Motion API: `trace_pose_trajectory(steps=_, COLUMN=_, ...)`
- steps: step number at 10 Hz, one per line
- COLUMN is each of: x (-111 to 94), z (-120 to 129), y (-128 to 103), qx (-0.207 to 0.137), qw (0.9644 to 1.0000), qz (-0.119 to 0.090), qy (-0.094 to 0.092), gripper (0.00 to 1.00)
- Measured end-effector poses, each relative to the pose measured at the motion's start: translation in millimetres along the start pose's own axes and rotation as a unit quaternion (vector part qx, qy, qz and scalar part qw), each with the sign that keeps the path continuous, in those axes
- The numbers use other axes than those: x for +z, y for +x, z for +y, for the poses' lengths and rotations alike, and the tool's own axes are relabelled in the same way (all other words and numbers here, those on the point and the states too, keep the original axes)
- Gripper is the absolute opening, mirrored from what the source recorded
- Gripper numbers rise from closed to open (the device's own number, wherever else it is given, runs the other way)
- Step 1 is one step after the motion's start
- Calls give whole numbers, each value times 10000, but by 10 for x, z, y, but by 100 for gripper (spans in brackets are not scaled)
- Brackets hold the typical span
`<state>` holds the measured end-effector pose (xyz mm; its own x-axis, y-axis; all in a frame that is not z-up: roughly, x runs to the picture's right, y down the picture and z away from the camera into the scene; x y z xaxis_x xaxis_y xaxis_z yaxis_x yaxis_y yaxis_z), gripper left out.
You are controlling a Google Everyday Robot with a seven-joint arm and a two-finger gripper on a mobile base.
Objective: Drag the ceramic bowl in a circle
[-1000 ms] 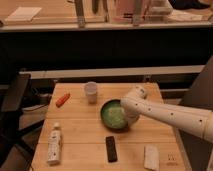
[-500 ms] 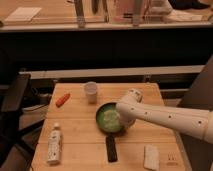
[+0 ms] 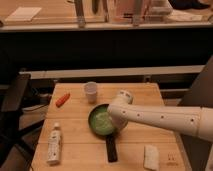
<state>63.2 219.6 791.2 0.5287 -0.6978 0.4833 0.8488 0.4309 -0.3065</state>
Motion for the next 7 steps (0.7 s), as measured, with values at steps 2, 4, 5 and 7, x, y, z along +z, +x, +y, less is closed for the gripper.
trace_pose_trajectory(steps=2, x=-23, z=-58, y=-38, qx=-84, qw=9999, qz=28, qy=52, gripper=1)
trace_pose_trajectory(steps=4, x=-40, z=-226, y=-125, qx=-173, qw=9998, qz=47, qy=75, gripper=1)
trace_pose_trajectory(steps=5, x=-50, z=-334, y=-189, qx=-276, qw=9995, qz=61, qy=118, gripper=1)
trace_pose_trajectory(steps=7, x=-63, z=-354, y=-198, qx=-384, qw=9991, qz=94, qy=136, gripper=1)
